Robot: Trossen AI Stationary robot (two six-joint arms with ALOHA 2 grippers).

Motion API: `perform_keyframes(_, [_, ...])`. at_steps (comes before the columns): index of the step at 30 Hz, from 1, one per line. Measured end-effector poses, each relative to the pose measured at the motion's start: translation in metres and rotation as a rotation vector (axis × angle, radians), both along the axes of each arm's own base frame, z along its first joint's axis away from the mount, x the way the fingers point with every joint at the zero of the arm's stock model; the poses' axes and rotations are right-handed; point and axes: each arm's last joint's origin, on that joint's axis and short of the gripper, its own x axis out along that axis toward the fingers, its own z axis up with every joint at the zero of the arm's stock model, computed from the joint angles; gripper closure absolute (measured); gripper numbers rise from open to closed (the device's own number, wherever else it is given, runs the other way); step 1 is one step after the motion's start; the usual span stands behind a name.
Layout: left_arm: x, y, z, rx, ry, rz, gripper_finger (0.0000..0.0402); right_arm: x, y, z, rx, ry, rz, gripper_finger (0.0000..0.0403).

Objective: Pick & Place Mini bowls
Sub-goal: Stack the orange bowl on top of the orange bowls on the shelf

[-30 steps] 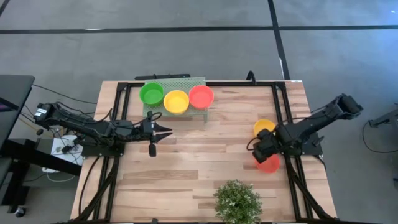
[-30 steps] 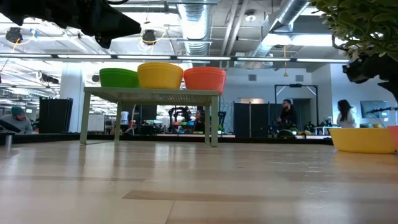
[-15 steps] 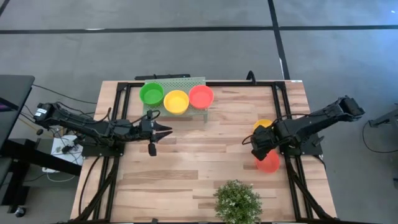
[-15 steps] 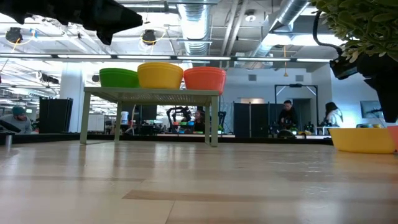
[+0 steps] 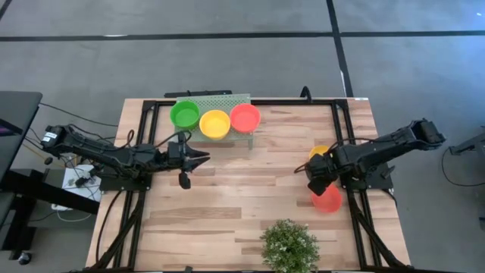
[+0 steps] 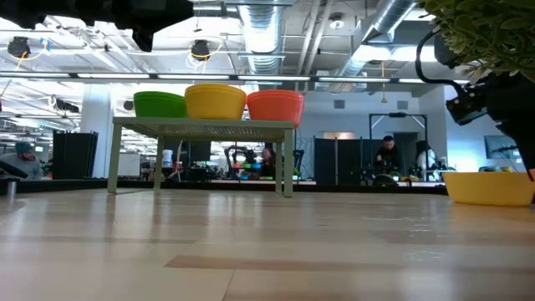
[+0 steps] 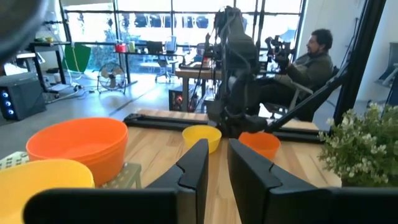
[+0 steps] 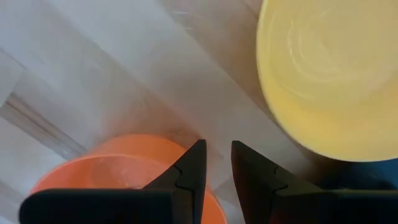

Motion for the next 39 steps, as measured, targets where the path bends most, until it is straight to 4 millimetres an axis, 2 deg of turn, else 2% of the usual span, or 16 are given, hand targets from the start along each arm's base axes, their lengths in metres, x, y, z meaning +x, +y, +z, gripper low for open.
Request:
perform_keyframes(6, [0.0, 0.0, 0.002, -0.004, -0.015, 0.0, 0.034, -0.001, 0.0, 0.001, 0.033, 0.012, 0.03, 0.0333])
perform_keyframes(18, [0.0, 0.0, 0.005, -0.012, -0.046, 0.0, 0.034, 0.011, 0.003, 0.031, 0.123, -0.05, 0.289, 0.0333])
perform_keyframes(34, [0.0, 0.0, 0.006, -0.019, -0.063, -0.001, 0.034, -0.001, 0.003, -0.001, 0.149, -0.004, 0.29, 0.0333])
perform_keyframes(39, [0.0, 0.0, 0.006, -0.02, -0.067, -0.001, 0.034, -0.005, 0.0, -0.01, 0.093, 0.017, 0.289, 0.0339])
